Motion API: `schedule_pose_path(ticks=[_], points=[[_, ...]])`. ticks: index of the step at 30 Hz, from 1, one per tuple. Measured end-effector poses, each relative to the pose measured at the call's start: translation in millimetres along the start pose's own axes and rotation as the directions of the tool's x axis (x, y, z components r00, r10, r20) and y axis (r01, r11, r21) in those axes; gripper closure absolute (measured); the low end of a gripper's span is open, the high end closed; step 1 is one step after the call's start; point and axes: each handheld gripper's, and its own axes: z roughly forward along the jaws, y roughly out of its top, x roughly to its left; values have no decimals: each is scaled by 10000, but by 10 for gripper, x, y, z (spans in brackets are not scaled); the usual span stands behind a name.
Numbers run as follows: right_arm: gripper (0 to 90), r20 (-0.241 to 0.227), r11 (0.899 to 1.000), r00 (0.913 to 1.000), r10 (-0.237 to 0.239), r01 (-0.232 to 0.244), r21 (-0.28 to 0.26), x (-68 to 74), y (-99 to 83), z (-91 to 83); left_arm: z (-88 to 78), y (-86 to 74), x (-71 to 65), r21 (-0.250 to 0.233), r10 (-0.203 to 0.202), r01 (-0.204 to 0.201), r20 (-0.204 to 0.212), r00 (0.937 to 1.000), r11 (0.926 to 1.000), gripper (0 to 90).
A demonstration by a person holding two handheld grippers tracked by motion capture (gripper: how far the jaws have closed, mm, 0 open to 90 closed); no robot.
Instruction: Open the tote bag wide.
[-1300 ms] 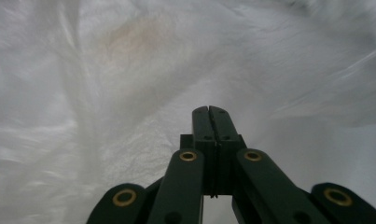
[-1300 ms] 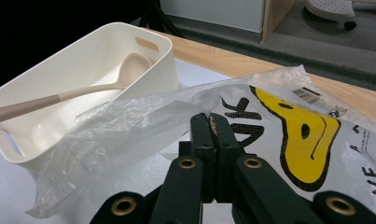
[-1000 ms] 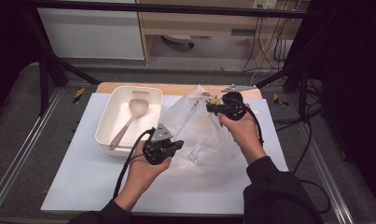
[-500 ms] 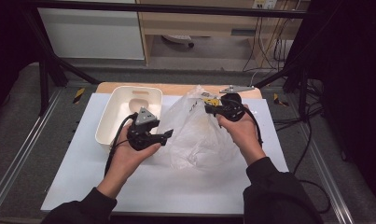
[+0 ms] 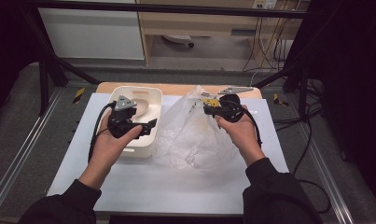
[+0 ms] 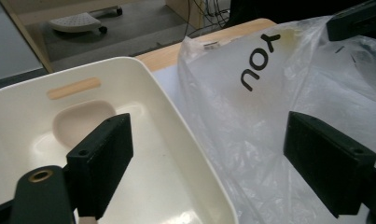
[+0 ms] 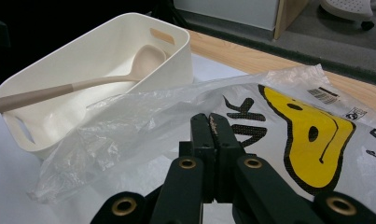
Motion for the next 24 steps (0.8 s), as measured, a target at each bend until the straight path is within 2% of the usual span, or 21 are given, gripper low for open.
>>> schedule_pose_path(ticks=[14, 24], points=[[900, -42, 10000, 10000, 21, -21, 14, -4, -40, 2, -105, -25, 252, 100, -308, 314, -549, 9980, 9995, 143], [900, -60, 10000, 10000, -12, 12, -26, -10, -44, -11, -136, -118, 386, 370, -461, 493, -826, 9955, 9981, 146]])
